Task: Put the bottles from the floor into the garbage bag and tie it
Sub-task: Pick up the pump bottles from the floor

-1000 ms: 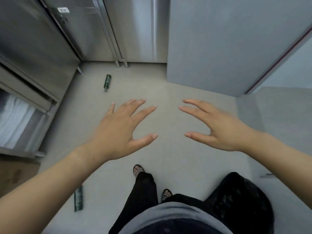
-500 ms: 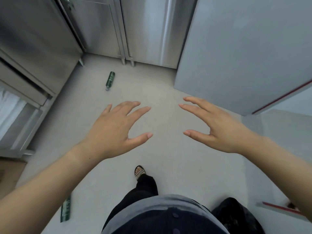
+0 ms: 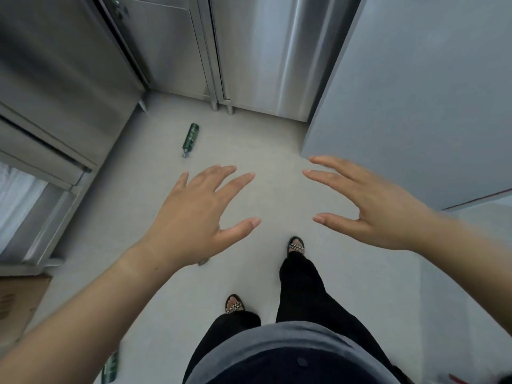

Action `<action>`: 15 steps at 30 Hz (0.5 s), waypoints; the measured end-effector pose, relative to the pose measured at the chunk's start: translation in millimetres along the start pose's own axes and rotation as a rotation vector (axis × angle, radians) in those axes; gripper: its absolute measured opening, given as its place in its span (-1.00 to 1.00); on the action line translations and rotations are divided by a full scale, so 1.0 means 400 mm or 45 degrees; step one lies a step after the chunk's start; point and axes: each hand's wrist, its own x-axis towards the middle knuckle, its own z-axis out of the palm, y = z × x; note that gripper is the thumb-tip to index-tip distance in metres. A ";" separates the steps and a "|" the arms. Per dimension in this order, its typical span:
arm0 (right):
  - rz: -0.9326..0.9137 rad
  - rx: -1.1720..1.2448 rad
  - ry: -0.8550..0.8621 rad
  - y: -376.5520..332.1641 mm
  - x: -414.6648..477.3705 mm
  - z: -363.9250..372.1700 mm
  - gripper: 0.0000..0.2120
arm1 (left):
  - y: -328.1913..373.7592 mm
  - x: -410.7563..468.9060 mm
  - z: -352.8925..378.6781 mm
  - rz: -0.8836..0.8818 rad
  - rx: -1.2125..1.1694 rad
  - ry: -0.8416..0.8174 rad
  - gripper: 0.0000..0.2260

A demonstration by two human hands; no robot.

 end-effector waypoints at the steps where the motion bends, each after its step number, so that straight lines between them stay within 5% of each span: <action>1: -0.028 0.012 -0.010 0.030 0.032 -0.006 -0.38 | -0.002 0.031 -0.003 -0.022 0.008 -0.002 -0.34; 15: -0.411 0.014 -0.184 0.337 0.464 -0.156 -0.38 | -0.009 0.385 -0.079 -0.439 -0.089 0.101 -0.32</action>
